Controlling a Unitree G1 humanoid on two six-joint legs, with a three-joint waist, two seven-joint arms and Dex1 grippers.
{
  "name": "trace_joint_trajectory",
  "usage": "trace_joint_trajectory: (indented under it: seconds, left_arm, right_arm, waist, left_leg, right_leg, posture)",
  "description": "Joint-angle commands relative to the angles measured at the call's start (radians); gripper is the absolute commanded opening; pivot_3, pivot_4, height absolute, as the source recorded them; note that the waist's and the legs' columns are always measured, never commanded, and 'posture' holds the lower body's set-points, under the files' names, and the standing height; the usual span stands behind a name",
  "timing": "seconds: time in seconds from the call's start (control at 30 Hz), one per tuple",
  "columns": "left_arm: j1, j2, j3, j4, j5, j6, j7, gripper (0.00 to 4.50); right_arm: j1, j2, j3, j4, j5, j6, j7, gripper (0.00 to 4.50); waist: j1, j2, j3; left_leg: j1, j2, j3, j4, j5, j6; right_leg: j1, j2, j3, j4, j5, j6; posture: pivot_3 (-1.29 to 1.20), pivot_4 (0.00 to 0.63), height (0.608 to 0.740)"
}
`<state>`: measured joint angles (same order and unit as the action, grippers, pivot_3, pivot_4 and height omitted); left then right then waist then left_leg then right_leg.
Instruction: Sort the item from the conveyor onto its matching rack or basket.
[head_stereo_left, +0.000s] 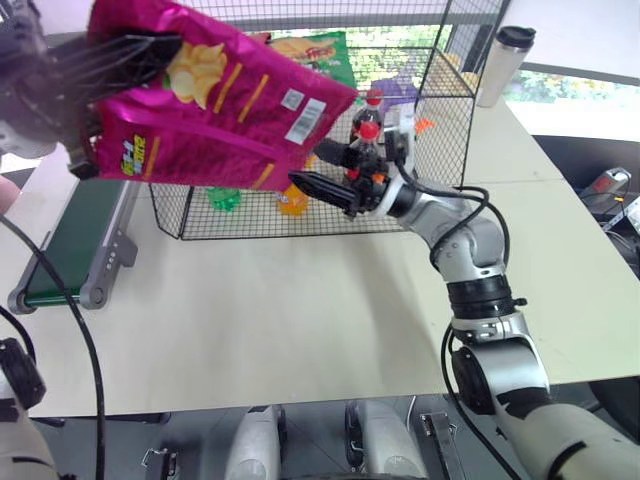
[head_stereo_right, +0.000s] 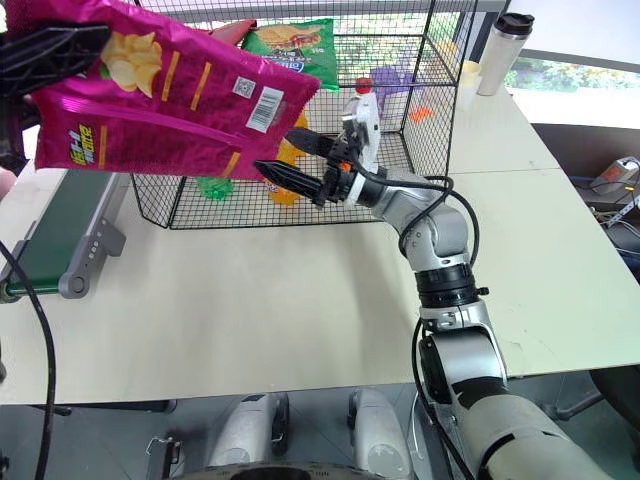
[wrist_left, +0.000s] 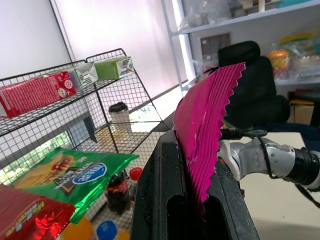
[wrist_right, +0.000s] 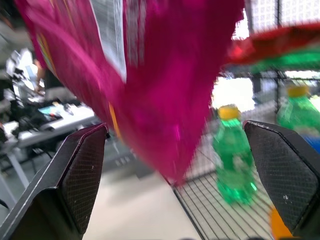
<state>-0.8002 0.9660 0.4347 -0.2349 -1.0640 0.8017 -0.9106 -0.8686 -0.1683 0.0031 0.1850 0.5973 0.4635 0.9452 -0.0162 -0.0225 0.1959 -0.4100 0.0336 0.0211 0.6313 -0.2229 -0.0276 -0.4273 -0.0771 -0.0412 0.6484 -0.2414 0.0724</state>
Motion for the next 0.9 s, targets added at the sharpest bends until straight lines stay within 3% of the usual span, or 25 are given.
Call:
trace_joint_trajectory:
  seconds: [0.03,0.13,0.23,0.4,0.5,0.6,0.7,0.87,0.9]
  left_arm:
    - [-0.024,-0.011,-0.006,-0.002,-0.009,-0.018,0.010,0.08]
    - [-0.014,-0.019,-0.008,0.011,-0.004,-0.018,0.011,0.08]
    - [0.004,-0.027,-0.008,0.020,0.008,-0.024,0.010,0.00]
    - [0.010,-0.034,-0.010,0.036,0.020,-0.035,0.005,0.00]
    - [0.013,-0.036,-0.011,0.049,0.030,-0.042,0.002,0.00]
    - [0.016,-0.041,-0.012,0.065,0.047,-0.051,0.006,0.00]
    - [0.025,-0.041,-0.018,0.089,0.061,-0.037,0.020,0.90]
    - [0.054,-0.052,-0.010,0.098,0.116,-0.072,0.065,2.93]
    - [0.070,-0.048,-0.004,0.099,0.134,-0.077,0.074,2.93]
  right_arm:
    - [-0.044,0.039,-0.012,0.012,0.027,-0.023,0.016,4.50]
    - [-0.049,0.056,-0.032,-0.030,0.091,0.027,0.029,4.50]
    - [-0.035,0.053,-0.028,-0.083,0.125,0.060,0.034,3.68]
    - [-0.020,0.046,-0.018,-0.135,0.139,0.081,0.032,1.21]
    - [-0.013,0.035,-0.012,-0.160,0.138,0.090,0.031,0.01]
    - [-0.007,0.018,-0.012,-0.186,0.135,0.102,0.025,0.01]
    - [0.000,-0.007,-0.017,-0.215,0.132,0.110,0.014,0.00]
    - [0.014,-0.056,-0.037,-0.259,0.123,0.115,-0.024,0.00]
    - [0.022,-0.079,-0.049,-0.276,0.117,0.118,-0.040,0.00]
  waist:
    - [0.000,0.000,0.000]
    - [0.002,0.000,0.000]
    - [0.003,0.000,0.000]
    - [0.001,0.000,0.000]
    - [0.002,0.000,0.000]
    - [0.002,0.000,0.000]
    - [0.002,0.000,0.000]
    - [0.002,0.000,0.000]
    - [0.002,0.000,0.000]
  left_leg:
    - [0.000,0.000,0.000,0.000,0.000,0.000]
    - [0.000,0.000,0.000,0.000,0.000,0.000]
    - [0.000,0.000,0.000,0.000,0.000,0.000]
    - [0.000,0.000,0.000,0.000,0.000,0.000]
    - [0.000,0.000,0.000,0.000,0.000,0.000]
    - [0.000,0.000,0.000,0.000,0.000,0.000]
    - [0.000,0.000,0.000,0.000,0.000,0.000]
    - [0.000,0.000,0.000,0.000,0.000,0.000]
    - [0.000,0.000,0.000,0.000,0.000,0.000]
  right_leg:
    - [0.000,0.000,0.000,0.000,0.000,0.000]
    - [0.000,0.000,0.000,0.000,0.000,0.000]
    - [0.000,0.000,0.000,0.000,0.000,0.000]
    - [0.000,0.000,0.000,0.000,0.000,0.000]
    - [0.000,0.000,0.000,0.000,0.000,0.000]
    - [0.000,0.000,0.000,0.000,0.000,0.000]
    - [0.000,0.000,0.000,0.000,0.000,0.000]
    - [0.000,0.000,0.000,0.000,0.000,0.000]
    - [0.000,0.000,0.000,0.000,0.000,0.000]
  posture:
    - [0.00,0.150,0.740]
    - [0.00,0.150,0.740]
    - [0.00,0.150,0.740]
    - [0.00,0.150,0.740]
    - [0.00,0.150,0.740]
    - [0.00,0.150,0.740]
    - [0.00,0.150,0.740]
    - [0.00,0.150,0.740]
    - [0.00,0.150,0.740]
